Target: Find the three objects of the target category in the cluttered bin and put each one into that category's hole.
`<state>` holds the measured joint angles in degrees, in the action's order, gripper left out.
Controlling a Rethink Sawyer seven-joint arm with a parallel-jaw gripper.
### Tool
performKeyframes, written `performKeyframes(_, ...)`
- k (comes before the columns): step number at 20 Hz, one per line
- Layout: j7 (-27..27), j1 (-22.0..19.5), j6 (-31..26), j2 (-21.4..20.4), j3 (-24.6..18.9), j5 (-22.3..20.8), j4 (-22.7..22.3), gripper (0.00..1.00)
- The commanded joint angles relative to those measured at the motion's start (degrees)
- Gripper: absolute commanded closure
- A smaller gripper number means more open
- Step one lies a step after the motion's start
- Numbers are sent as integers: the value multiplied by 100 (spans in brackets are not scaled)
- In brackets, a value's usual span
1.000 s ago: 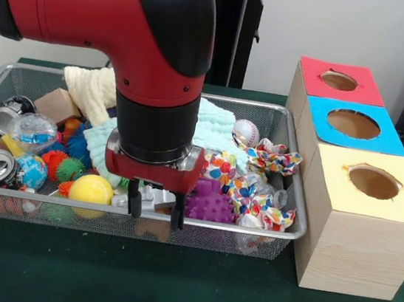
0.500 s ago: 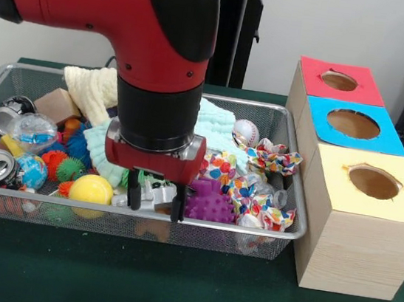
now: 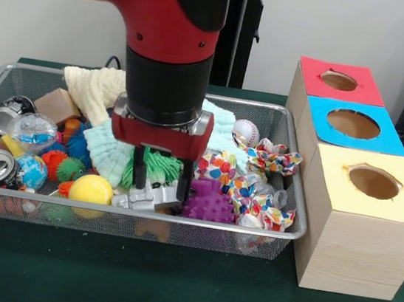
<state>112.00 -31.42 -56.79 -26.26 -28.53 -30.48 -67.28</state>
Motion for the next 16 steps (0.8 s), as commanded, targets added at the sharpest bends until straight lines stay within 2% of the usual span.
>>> performKeyframes(1, -1257, -223, 430, -236, -191, -140, -1201, 0)
performKeyframes(8, -1063, -320, 831, -381, -167, -253, -1745, 0)
performKeyframes(11, -1048, -337, 906, -356, -157, -297, -1802, 0)
performKeyframes(16, -1053, -324, 1104, -78, -81, -467, -1651, 0)
